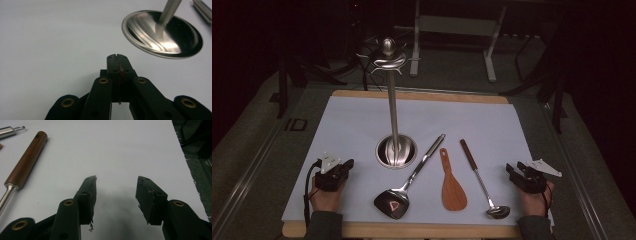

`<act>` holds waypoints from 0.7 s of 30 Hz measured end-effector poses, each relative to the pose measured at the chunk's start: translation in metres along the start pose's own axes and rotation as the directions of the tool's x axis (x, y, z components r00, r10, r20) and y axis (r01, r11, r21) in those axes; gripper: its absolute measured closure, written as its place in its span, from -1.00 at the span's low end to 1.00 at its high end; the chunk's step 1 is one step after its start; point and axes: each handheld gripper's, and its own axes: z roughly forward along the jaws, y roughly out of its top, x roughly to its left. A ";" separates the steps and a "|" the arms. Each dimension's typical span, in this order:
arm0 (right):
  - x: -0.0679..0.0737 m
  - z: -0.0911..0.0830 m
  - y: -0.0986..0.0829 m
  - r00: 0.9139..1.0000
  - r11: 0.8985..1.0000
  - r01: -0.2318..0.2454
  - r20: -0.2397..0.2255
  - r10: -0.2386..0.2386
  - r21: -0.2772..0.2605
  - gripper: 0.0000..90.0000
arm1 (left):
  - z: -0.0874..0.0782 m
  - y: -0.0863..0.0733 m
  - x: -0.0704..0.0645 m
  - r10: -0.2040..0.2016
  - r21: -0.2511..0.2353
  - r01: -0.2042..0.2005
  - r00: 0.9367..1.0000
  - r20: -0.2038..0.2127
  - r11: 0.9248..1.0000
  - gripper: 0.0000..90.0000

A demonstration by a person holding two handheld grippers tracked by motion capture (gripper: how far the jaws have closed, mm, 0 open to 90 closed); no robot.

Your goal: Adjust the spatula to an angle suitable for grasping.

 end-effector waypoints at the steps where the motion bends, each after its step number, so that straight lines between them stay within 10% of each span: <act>1: 0.000 0.000 0.000 1.000 1.000 -0.003 -0.001 0.003 -0.001 0.12 | -0.001 0.000 -0.001 -0.001 0.001 0.001 1.000 0.007 1.000 1.00; 21: -0.003 0.000 0.000 1.000 1.000 -0.022 -0.016 0.022 0.001 0.06 | -0.006 -0.013 -0.051 0.085 0.048 -0.093 0.985 0.150 0.995 1.00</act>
